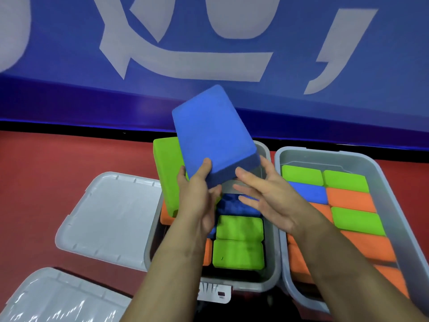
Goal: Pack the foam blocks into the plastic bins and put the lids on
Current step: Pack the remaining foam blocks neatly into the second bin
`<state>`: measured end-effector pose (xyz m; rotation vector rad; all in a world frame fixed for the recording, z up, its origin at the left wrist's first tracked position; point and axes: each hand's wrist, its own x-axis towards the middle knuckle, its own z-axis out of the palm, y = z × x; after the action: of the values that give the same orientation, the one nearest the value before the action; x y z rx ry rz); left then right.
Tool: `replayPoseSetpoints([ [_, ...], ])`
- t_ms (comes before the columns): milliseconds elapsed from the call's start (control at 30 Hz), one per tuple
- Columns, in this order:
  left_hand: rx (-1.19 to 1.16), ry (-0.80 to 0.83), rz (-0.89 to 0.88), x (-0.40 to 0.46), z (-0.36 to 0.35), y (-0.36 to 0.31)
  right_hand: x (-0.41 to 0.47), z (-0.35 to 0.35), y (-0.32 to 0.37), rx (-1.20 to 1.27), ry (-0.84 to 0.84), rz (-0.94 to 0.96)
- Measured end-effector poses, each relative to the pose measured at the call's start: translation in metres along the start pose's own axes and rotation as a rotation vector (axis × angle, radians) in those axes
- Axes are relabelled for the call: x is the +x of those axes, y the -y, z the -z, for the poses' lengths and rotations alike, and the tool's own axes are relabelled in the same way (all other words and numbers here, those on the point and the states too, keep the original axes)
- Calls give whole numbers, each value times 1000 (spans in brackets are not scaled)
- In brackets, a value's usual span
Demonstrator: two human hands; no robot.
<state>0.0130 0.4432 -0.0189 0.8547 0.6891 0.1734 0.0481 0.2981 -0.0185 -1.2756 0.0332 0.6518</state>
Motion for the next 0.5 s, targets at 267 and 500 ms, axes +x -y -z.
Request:
replayPoseSetpoints([
  [267,378,94,92,0,-20,22,21,-4,-1,32,-474,345],
  [500,952,-562,-259,27,32,-3,24,21,3,-470,-669,473],
])
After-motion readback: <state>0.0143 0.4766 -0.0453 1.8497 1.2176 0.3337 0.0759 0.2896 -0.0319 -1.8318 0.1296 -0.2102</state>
